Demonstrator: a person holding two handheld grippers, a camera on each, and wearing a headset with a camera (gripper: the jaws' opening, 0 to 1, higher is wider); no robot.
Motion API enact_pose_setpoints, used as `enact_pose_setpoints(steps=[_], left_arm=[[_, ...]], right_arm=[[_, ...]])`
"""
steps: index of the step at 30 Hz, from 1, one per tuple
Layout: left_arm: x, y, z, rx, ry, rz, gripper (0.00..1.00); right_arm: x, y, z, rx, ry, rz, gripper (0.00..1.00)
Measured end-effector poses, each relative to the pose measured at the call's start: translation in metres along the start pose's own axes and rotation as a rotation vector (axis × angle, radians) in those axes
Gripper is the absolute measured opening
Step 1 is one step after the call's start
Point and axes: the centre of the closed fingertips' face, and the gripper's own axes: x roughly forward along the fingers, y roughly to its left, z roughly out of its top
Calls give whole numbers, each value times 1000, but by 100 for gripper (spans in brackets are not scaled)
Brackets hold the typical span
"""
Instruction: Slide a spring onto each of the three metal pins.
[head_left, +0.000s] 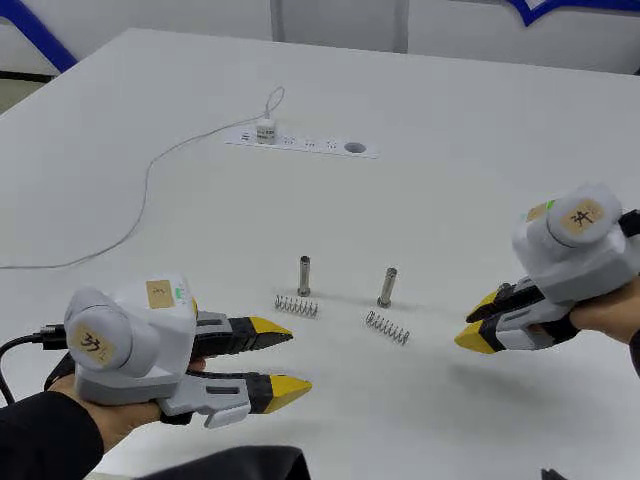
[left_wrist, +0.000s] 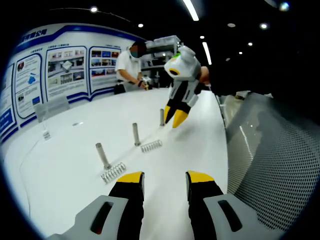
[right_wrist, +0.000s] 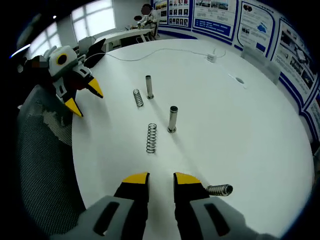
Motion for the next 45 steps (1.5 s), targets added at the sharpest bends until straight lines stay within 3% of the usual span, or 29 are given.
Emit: enact_pose_setpoints(steps=[11,24,45], left_arm=[[-2,1,0,0,6,12,34],[-3,1,0,-1,6,20,33],[-2,1,0,-4,-7,15,33]], right_arm=[[26,13,20,-39,-10,42,19],[48,13,21,-27,12,40,18],[56,9,18,-31,66,14,14]])
